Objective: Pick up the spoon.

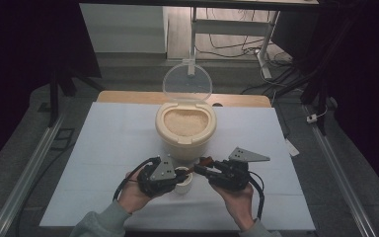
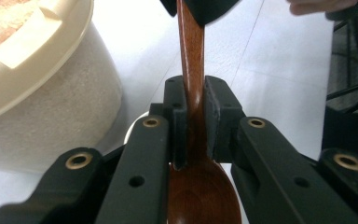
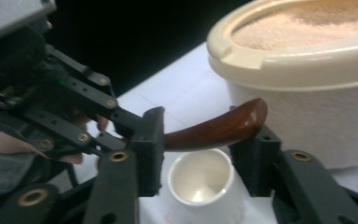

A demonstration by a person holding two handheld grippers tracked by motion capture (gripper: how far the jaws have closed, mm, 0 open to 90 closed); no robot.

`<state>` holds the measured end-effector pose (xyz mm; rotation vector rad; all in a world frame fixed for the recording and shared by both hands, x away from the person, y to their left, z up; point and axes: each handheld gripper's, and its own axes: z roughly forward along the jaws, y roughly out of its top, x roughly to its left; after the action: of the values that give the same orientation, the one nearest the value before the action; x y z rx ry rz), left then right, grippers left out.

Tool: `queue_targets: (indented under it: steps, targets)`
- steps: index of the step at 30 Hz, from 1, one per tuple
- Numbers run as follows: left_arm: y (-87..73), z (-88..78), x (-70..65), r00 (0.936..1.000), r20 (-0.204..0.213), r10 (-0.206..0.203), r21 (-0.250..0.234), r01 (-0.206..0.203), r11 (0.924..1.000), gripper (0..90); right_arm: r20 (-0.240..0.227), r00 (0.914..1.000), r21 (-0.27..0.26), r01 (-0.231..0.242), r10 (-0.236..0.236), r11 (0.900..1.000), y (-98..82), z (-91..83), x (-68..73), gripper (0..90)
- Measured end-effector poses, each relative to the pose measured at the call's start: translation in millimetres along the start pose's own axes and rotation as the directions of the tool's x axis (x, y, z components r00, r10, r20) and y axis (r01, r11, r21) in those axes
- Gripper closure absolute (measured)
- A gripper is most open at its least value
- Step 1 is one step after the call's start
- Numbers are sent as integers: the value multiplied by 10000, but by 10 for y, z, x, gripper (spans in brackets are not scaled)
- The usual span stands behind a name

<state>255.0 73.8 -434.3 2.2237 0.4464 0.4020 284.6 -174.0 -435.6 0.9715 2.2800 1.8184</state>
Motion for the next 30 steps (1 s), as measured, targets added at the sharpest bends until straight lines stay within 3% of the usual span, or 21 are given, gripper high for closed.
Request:
queue_targets:
  steps: [6, 12, 19, 21, 24, 27, 30]
  targets:
    - [20, -24, -24, 9996, -191, 197, 40, -196, 9998, 793, -689, 9975, -404, -158, 130, 9991, 26, -31, 4, 726]
    - [20, -19, -31, 9995, -192, 257, 45, -256, 9997, 793, -1499, 9868, -546, -699, 610, 9961, 24, -37, -16, 816]
    - [19, -15, -26, 9999, -98, 133, -34, -133, 9999, 784, -1602, 9865, -750, -460, 335, 9961, 22, -43, 0, 827]
    - [14, -18, -12, 10000, -18, -45, -132, 45, 9999, 754, -1662, 9858, -960, -391, 227, 9946, 15, -53, 0, 829]
    - [-12, -31, 23, 9991, 93, -420, -214, 422, 9989, 641, -1701, 9852, -1197, -416, 208, 9919, 22, -88, -19, 829]
    - [-73, -93, 49, 9945, 354, -990, -416, 1004, 9941, 541, -1861, 9818, -1392, -638, 371, 9882, 32, -137, -58, 829]
    - [-169, -195, 73, 9879, 217, -1533, -654, 1544, 9858, 460, -1703, 9852, -1463, -437, 184, 9883, 46, -174, -68, 829]
